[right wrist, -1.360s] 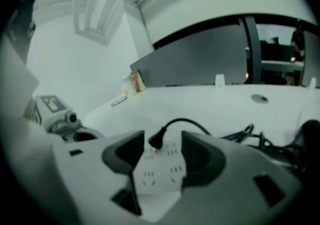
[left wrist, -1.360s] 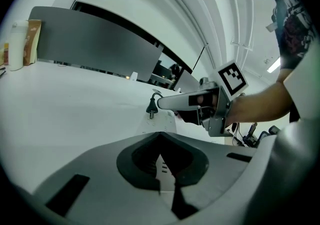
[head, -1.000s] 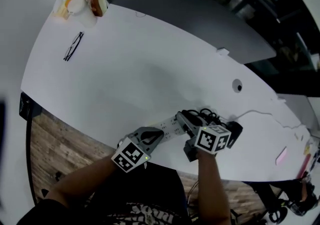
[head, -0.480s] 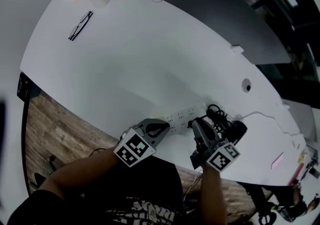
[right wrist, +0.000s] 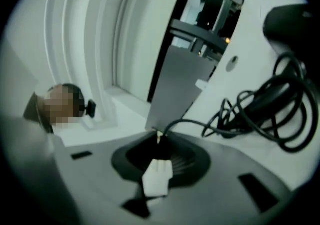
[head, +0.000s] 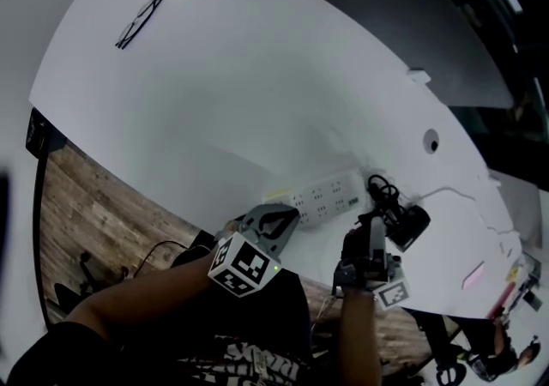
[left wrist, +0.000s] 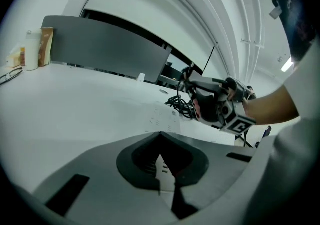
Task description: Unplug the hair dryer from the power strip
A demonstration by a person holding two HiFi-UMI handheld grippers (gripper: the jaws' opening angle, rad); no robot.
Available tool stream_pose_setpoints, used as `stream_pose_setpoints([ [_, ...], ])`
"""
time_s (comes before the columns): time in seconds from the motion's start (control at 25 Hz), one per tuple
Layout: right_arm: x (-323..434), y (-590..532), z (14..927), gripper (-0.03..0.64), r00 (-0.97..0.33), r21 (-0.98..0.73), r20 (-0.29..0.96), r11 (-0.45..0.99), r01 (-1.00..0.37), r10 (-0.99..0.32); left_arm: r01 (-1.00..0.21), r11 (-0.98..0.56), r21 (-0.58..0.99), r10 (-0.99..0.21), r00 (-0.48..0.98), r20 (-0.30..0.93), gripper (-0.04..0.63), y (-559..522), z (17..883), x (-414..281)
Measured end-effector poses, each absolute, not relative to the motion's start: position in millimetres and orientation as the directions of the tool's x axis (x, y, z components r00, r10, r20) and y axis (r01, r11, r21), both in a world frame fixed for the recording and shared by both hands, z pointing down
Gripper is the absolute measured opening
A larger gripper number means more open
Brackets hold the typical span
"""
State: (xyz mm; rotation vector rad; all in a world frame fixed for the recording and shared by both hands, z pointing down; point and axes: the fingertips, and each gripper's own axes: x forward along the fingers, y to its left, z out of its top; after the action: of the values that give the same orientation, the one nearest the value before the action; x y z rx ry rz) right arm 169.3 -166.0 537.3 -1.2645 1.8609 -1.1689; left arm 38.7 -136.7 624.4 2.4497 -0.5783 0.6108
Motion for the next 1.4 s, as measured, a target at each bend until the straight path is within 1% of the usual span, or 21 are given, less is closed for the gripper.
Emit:
stream_pose_setpoints([
  [0.04,184,-170,529,0.077,-0.333,-0.901,-0.028,0.169,-0.400,-0.942,-0.521,-0.754,0.401,-0.272,0.802,0.531,0.026,-137,625,38],
  [0.12,212,-179,519,0.077,-0.274,-0.885,-0.050,0.170,-0.434,-0.960,-0.531,-0.743,0.407,-0.280,0.799,0.532,0.026,-137,625,36],
  [0.24,239,-186,526,0.074,-0.219,-0.858,-0.002,0.114,-0.501,-0.976,-0.567,-0.723,0.395,-0.316,0.779,0.541,0.026,-141,626,35],
  [0.32,246,-176,541,0.067,-0.184,-0.862,0.041,0.058,-0.503,-0.982,-0.601,-0.692,0.401,-0.343,0.762,0.549,0.026,-141,626,37],
  [0.36,245,-168,549,0.045,-0.170,-0.870,0.062,0.030,-0.492,-0.983,-0.613,-0.671,0.417,-0.348,0.757,0.553,0.026,-139,626,40],
  [0.4,240,-160,559,0.032,-0.167,-0.878,0.085,0.005,-0.479,-0.982,-0.620,-0.652,0.436,-0.345,0.755,0.558,0.027,-137,625,43],
  [0.48,221,-148,577,0.032,-0.191,-0.877,0.144,-0.036,-0.480,-0.971,-0.620,-0.636,0.459,-0.328,0.756,0.567,0.028,-126,626,51],
  [0.56,209,-146,589,0.032,-0.202,-0.844,0.221,-0.084,-0.530,-0.954,-0.606,-0.652,0.456,-0.313,0.763,0.566,0.027,-116,626,58],
  [0.64,215,-152,593,0.034,-0.198,-0.810,0.286,-0.127,-0.572,-0.938,-0.587,-0.673,0.449,-0.296,0.771,0.563,0.026,-112,627,60],
  [0.76,227,-180,589,0.035,-0.259,-0.825,0.315,-0.128,-0.550,-0.913,-0.569,-0.674,0.472,-0.259,0.780,0.569,0.026,-115,628,57],
  [0.8,229,-193,587,0.049,-0.292,-0.844,0.311,-0.122,-0.522,-0.905,-0.562,-0.672,0.482,-0.255,0.787,0.562,0.028,-119,625,56],
  [0.88,227,-217,586,0.176,-0.352,-0.871,0.308,-0.113,-0.478,-0.884,-0.524,-0.678,0.516,-0.255,0.826,0.503,0.028,-129,614,57],
  [0.92,225,-226,589,0.192,-0.367,-0.873,0.322,-0.122,-0.473,-0.873,-0.485,-0.687,0.541,-0.244,0.856,0.457,0.026,-133,608,60],
  [1.0,224,-240,604,0.192,-0.361,-0.863,0.372,-0.175,-0.474,-0.855,-0.375,-0.703,0.605,-0.165,0.913,0.373,0.026,-134,600,68],
  [1.08,225,-250,617,0.192,-0.326,-0.861,0.413,-0.247,-0.445,-0.850,-0.266,-0.687,0.676,-0.037,0.942,0.334,0.028,-125,600,76],
  [1.12,227,-255,620,0.192,-0.303,-0.863,0.425,-0.281,-0.420,-0.853,-0.231,-0.666,0.709,0.020,0.945,0.327,0.028,-121,602,78],
  [1.2,232,-267,624,0.196,-0.253,-0.869,0.445,-0.346,-0.355,-0.859,-0.199,-0.625,0.755,0.092,0.941,0.324,0.028,-114,607,79],
  [1.32,247,-277,637,0.207,-0.192,-0.856,0.508,-0.466,-0.226,-0.840,-0.193,-0.624,0.757,0.134,0.928,0.347,0.028,-106,612,80],
  [1.4,255,-278,641,0.207,-0.174,-0.818,0.567,-0.526,-0.232,-0.805,-0.207,-0.652,0.730,0.140,0.913,0.384,0.028,-102,614,83],
])
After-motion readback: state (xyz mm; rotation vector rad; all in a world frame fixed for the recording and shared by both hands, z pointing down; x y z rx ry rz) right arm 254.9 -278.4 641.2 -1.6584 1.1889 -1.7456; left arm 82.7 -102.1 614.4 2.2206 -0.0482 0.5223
